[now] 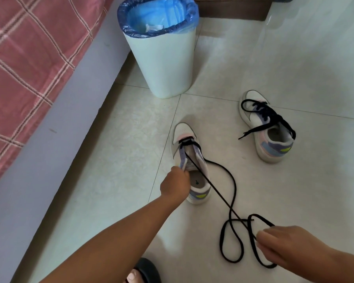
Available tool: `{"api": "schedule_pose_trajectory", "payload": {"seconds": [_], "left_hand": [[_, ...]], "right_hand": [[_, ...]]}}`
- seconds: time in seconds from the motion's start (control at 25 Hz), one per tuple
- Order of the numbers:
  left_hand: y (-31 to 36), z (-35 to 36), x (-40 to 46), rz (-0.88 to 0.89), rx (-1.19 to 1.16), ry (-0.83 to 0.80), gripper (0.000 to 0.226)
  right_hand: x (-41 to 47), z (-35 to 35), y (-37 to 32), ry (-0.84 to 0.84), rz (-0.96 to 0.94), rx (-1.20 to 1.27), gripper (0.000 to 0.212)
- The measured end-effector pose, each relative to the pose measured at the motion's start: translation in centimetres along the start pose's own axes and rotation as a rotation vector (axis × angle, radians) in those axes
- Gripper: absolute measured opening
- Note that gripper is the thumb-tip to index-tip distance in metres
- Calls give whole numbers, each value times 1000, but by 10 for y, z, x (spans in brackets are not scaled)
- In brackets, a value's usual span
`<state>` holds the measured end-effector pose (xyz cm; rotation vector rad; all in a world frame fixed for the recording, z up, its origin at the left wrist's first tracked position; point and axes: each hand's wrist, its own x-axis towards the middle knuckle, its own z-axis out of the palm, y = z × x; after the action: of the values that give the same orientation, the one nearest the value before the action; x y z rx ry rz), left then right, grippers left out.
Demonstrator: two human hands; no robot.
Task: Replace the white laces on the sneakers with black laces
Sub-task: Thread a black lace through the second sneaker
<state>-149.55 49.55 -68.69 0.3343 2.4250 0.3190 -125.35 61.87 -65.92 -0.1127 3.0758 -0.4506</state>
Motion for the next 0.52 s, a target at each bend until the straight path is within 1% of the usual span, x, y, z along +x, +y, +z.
{"api": "schedule_pose_trajectory", "payload": {"seconds": [0.08, 0.16, 0.24, 0.28, 0.32, 0.36, 0.4, 0.44, 0.48, 0.52], "left_hand": [[0, -1, -2, 11, 21, -16, 34], [-4, 1, -7, 37, 55, -72, 32], [-11, 4, -19, 69, 95, -156, 31], [-14, 4, -24, 89, 107, -197, 33], [-14, 0, -28, 113, 103, -214, 39], [-13, -6, -28, 145, 83, -181, 46], [-11, -12, -23, 182, 60, -103, 50], [-8, -19, -15, 225, 41, -6, 47], [-4, -24, -4, 272, 34, 78, 41], [0, -29, 6, 321, 52, 124, 34]], "right_hand": [[0, 3, -6, 0, -54, 14, 28], [-4, 12, -9, -91, -101, 35, 27], [-3, 20, -8, -193, -71, 29, 34], [6, 19, -8, -211, -27, 11, 40], [23, 16, -5, -176, 29, -2, 44], [46, 11, 0, -128, 127, 68, 42], [72, 5, 8, -107, 252, 176, 34], [97, 2, 15, -93, 363, 305, 27], [123, 0, 22, -68, 454, 401, 25], [146, 1, 28, -55, 535, 462, 25]]}}
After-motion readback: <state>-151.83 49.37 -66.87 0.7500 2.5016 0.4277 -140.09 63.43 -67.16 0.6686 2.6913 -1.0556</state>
